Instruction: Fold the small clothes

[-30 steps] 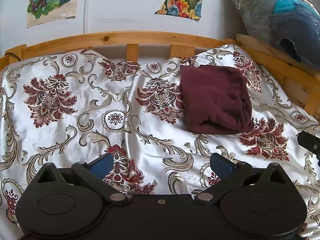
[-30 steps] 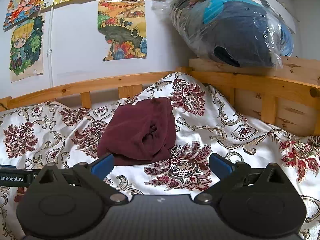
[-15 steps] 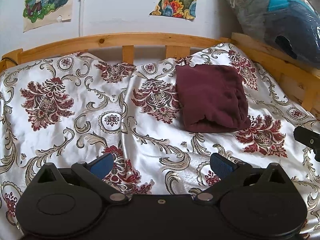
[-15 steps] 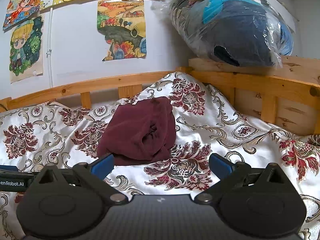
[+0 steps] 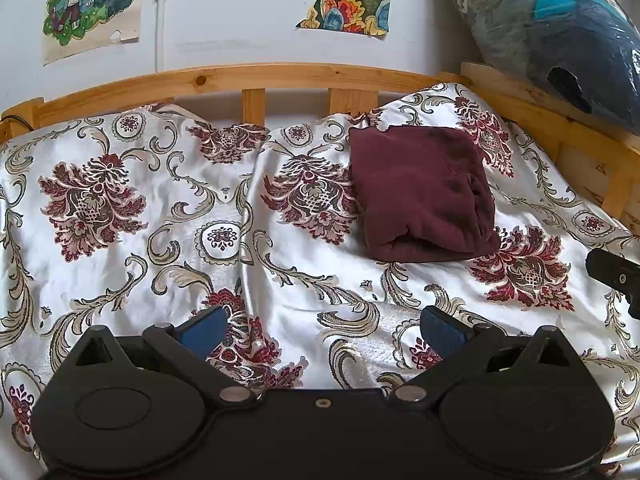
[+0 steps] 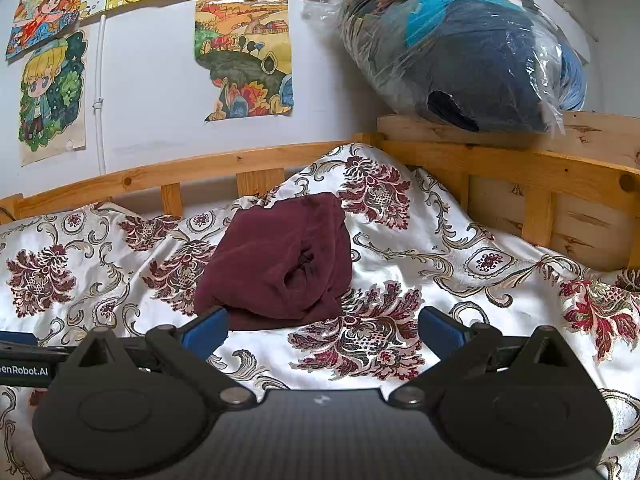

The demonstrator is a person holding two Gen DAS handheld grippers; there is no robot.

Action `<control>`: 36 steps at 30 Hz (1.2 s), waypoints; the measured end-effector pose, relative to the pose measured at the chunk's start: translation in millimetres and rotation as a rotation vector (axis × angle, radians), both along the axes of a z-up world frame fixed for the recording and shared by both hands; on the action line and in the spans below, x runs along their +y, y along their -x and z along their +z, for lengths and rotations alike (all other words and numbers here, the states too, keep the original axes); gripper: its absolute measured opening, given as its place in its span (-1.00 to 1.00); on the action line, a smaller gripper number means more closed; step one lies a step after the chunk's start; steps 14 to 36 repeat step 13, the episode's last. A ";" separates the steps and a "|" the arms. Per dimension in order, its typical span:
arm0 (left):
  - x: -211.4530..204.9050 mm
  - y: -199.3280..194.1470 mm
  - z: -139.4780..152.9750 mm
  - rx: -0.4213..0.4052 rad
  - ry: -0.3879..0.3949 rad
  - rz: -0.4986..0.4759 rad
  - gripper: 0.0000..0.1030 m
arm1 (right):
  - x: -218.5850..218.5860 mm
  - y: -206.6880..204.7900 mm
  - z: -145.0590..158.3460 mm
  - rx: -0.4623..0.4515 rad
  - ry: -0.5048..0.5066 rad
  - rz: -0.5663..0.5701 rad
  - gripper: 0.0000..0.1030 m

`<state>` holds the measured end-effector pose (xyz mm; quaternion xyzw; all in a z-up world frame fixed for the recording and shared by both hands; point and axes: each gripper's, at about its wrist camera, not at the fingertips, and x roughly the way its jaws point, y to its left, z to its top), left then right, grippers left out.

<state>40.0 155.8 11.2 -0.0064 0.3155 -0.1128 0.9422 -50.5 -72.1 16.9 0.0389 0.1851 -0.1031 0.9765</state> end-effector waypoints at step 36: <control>1.3 -1.4 -2.4 0.017 0.004 -0.002 0.99 | -0.8 -0.6 -2.6 0.011 0.000 -0.007 1.00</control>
